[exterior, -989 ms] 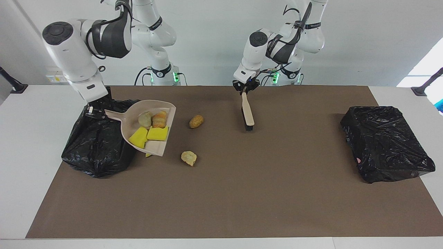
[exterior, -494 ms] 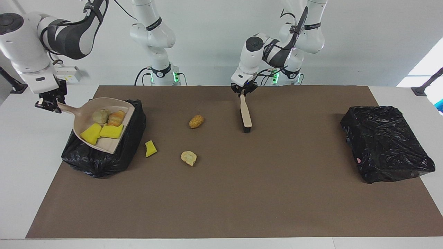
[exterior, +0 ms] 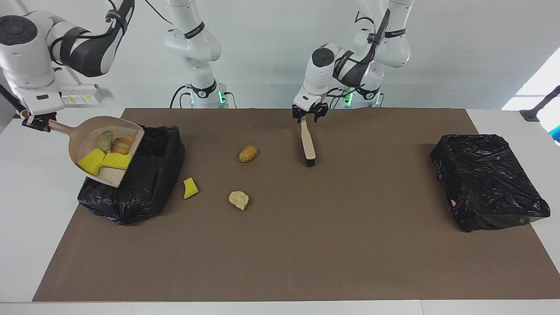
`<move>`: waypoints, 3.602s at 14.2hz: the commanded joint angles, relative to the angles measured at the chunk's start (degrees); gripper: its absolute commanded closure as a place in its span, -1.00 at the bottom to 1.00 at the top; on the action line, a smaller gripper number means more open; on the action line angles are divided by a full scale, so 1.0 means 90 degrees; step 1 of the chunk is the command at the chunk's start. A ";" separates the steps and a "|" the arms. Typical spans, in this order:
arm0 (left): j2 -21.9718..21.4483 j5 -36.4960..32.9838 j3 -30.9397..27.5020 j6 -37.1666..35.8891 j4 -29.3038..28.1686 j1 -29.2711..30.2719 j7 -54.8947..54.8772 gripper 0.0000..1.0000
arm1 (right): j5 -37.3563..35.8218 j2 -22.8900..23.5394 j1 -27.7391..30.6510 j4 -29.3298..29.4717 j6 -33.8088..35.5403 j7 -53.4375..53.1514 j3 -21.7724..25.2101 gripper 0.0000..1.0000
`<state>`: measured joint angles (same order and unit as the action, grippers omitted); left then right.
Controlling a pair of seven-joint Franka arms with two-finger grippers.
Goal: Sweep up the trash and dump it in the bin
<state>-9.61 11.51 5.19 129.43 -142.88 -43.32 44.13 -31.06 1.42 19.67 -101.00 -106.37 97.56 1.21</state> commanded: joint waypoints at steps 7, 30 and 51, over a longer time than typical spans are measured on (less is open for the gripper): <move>0.0081 -0.0048 -0.0030 -0.0465 0.0572 0.1637 -0.0702 -1.00 | -0.1586 -0.0343 -0.1003 -0.0223 0.0676 -0.1708 -0.0095 1.00; -0.0135 -0.0751 -0.0050 -0.2946 0.2319 0.5380 -0.4630 -1.00 | -0.3841 -0.1368 -0.2078 -0.0917 0.0647 -0.1182 -0.0202 1.00; 0.0922 -0.1259 -0.0176 -0.3786 0.5455 0.5125 -0.4552 -1.00 | 0.0469 -0.1505 -0.1533 -0.0477 0.0452 -0.1434 0.0012 1.00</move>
<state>-0.21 1.07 4.13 96.39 -95.47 2.18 3.19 -32.52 -12.01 3.09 -105.51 -102.21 85.79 1.40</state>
